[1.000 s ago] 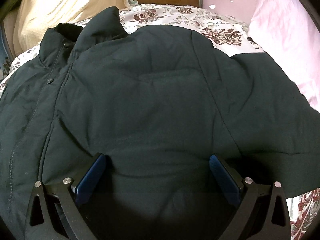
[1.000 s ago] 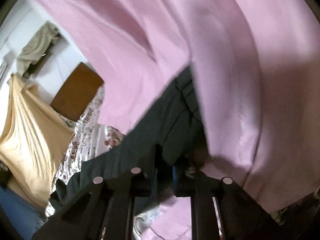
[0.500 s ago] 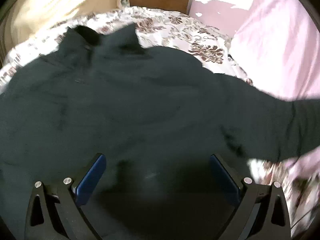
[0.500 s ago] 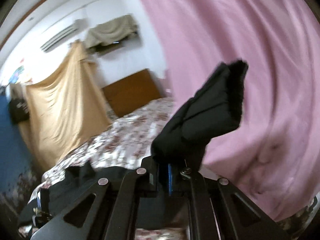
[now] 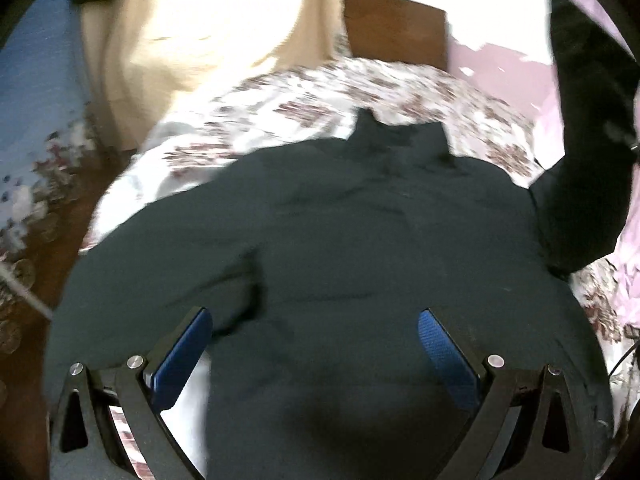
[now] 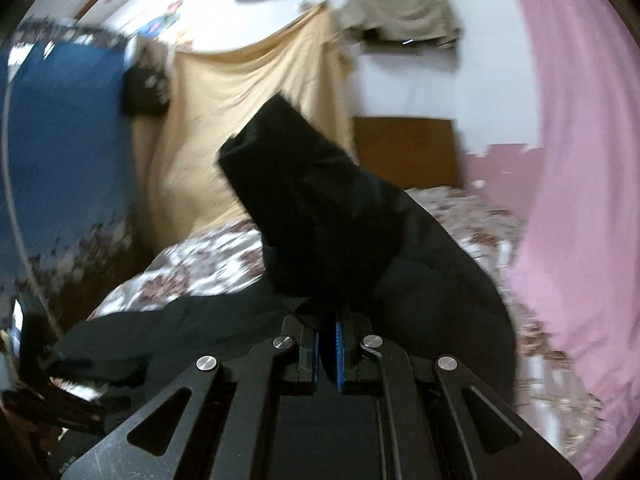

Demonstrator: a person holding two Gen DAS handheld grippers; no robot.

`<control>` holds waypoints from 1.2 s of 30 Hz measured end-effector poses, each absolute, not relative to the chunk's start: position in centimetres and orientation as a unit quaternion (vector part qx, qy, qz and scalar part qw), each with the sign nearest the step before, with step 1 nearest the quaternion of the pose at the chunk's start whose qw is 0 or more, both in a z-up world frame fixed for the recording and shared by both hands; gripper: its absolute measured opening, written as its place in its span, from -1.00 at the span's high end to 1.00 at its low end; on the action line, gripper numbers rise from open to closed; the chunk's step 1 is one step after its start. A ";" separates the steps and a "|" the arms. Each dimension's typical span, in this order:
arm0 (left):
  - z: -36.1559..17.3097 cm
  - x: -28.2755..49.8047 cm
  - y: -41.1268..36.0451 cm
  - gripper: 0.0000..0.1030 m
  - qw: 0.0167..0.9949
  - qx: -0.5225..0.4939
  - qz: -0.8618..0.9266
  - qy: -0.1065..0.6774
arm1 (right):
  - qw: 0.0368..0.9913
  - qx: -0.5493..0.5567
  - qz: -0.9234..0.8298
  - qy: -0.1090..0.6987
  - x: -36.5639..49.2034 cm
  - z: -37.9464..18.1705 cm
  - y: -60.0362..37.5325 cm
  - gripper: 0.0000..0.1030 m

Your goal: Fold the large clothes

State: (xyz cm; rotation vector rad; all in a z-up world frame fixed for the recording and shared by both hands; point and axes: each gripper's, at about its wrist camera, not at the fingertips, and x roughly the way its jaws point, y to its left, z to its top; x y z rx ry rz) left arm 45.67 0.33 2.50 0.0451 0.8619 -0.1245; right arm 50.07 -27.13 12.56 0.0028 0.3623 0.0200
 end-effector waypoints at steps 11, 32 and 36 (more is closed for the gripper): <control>-0.4 45.7 9.8 -1.00 0.911 -0.045 0.004 0.410 | 0.941 -0.088 0.082 0.317 55.4 0.7 -14.1 0.85; -7.7 52.1 0.7 -1.00 0.894 -0.010 0.028 0.447 | 0.913 0.078 -0.088 0.391 49.1 -4.9 -35.5 -0.32; -9.1 52.1 0.4 -1.00 0.893 0.004 0.037 0.448 | 0.888 0.160 -0.100 0.419 47.9 -9.0 -39.3 -0.32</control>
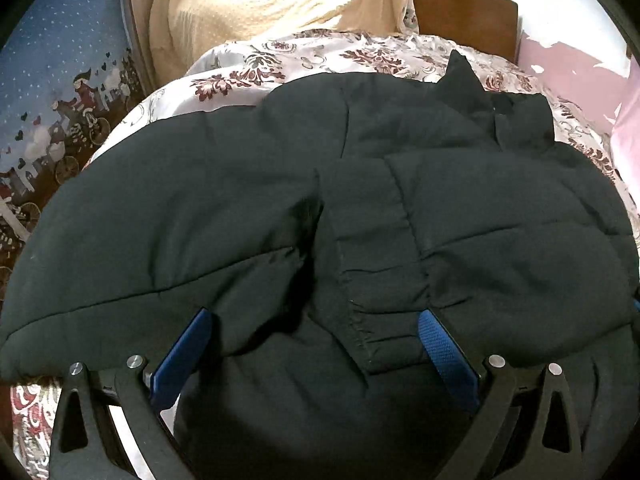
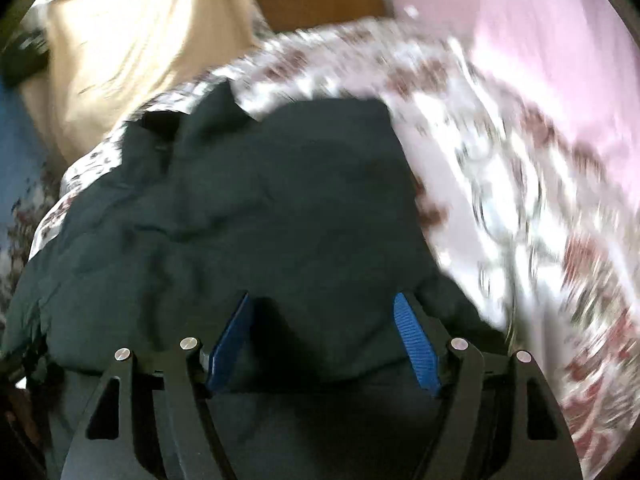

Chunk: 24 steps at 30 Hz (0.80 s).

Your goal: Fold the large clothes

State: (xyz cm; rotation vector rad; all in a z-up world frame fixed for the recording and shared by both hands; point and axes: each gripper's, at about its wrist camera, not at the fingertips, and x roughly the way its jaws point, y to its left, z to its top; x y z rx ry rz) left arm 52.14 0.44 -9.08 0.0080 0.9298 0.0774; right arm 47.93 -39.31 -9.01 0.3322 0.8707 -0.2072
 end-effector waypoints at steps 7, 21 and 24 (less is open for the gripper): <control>-10.1 51.6 0.2 -1.00 0.906 0.007 0.044 0.421 | 0.895 0.133 -0.097 0.415 47.6 -11.5 -37.7 -0.39; -6.6 45.0 9.1 -1.00 0.893 -0.221 0.011 0.391 | 0.906 0.187 -0.036 0.378 48.1 -11.4 -39.5 -0.78; -5.4 42.2 12.6 -1.00 0.888 -0.248 0.043 0.385 | 0.910 0.208 -0.026 0.359 47.3 -11.4 -40.1 -0.78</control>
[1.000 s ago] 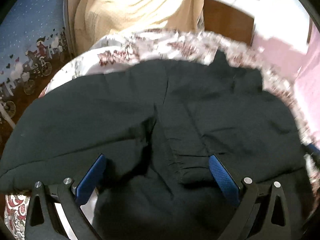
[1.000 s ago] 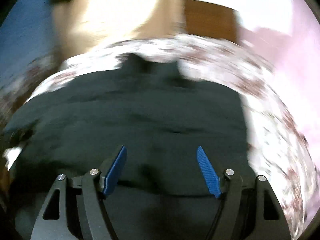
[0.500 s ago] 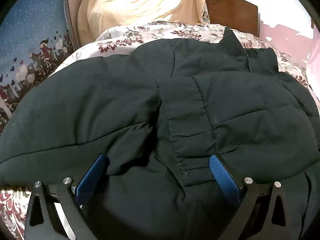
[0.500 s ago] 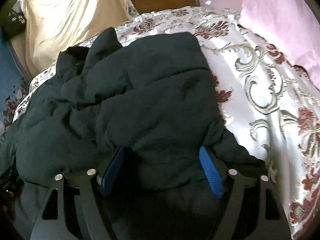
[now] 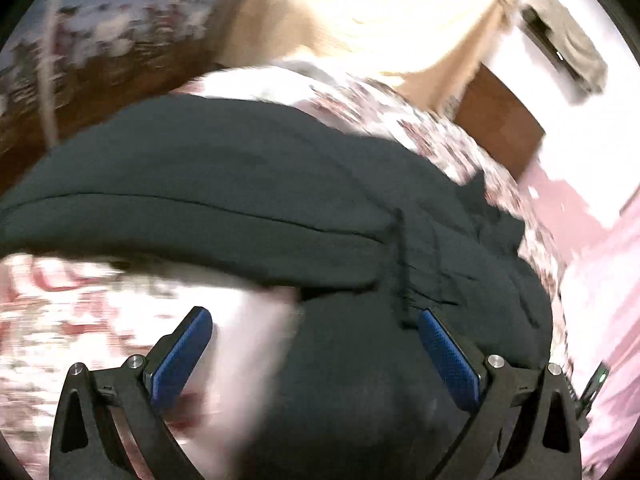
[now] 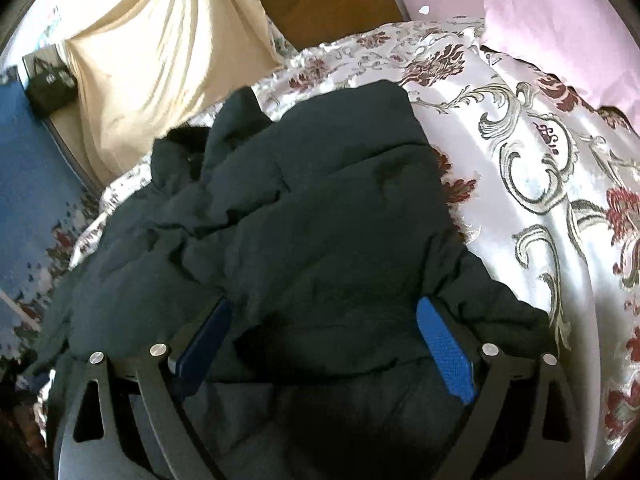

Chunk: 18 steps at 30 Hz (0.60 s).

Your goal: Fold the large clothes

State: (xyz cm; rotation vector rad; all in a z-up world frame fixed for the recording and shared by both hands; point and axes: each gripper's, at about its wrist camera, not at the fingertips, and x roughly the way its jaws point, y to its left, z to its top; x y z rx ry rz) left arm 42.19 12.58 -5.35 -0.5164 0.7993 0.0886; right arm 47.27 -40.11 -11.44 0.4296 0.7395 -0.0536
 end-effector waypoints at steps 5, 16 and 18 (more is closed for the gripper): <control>-4.2 38.0 20.5 -1.00 0.870 -0.288 0.151 0.371 | 0.907 0.181 -0.054 0.377 46.7 -10.5 -38.6 -0.77; -9.9 38.5 30.3 -1.00 0.801 -0.367 0.244 0.405 | 0.922 0.053 0.048 0.381 48.8 -5.0 -21.2 -0.77; -9.9 39.2 30.7 -1.00 0.804 -0.364 0.244 0.403 | 0.922 0.010 0.057 0.384 50.0 -5.3 -17.0 -0.77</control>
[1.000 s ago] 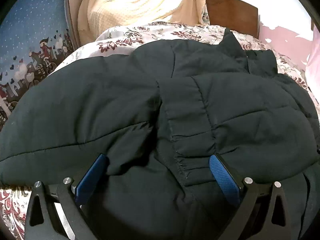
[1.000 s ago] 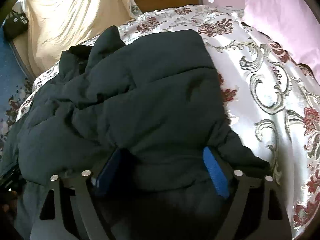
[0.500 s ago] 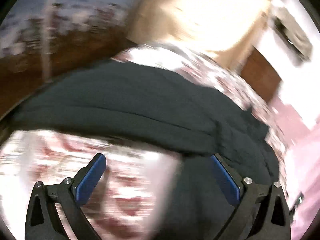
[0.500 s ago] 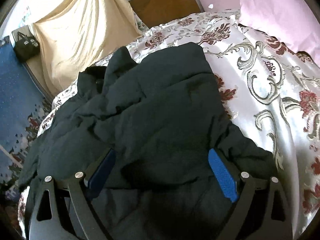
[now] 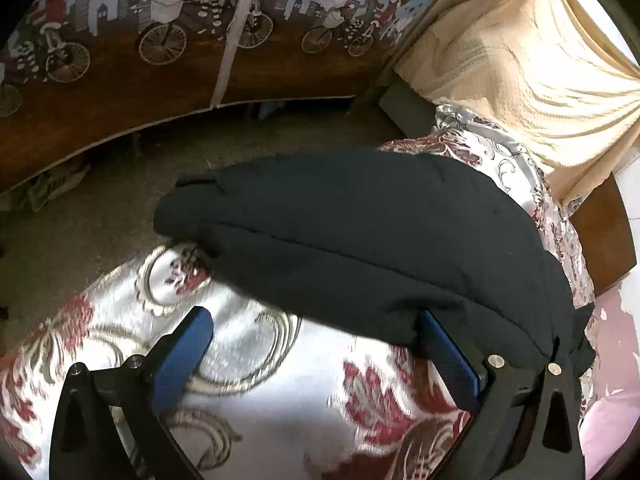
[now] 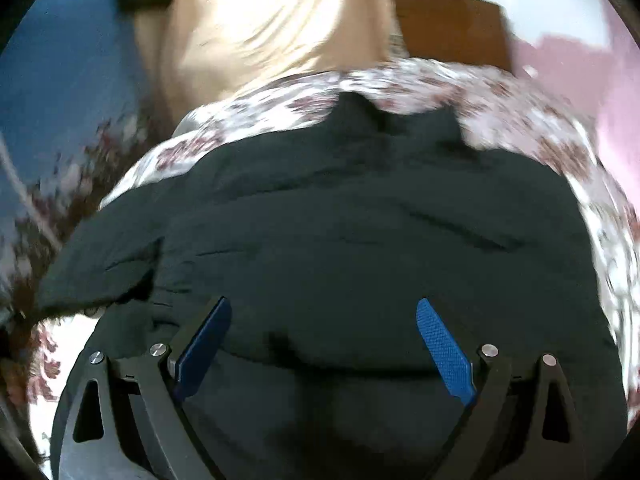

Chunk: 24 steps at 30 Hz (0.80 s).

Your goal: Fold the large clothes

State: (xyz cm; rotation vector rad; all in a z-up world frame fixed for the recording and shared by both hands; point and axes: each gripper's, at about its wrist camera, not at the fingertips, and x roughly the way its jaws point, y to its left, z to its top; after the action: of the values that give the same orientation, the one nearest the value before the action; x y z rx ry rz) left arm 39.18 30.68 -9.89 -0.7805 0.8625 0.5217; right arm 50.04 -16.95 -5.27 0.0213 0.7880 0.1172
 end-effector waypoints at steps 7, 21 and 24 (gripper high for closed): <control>-11.7 38.5 34.4 -1.00 0.775 -0.459 0.233 0.366 | 0.918 -0.075 0.058 0.384 53.7 -6.1 -6.5 -0.77; -10.7 38.1 34.2 0.67 0.799 -0.459 0.232 0.311 | 0.910 -0.133 0.044 0.389 52.3 -9.5 -2.9 -0.87; -9.8 37.8 34.0 0.84 0.815 -0.448 0.229 0.289 | 0.911 -0.128 0.048 0.388 52.4 -9.7 -3.4 -0.89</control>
State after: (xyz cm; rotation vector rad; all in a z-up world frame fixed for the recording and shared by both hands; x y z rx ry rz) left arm 37.82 34.00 -9.85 -0.9556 0.6160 0.4887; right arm 52.42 -3.40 -9.69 -0.2645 0.8002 0.0997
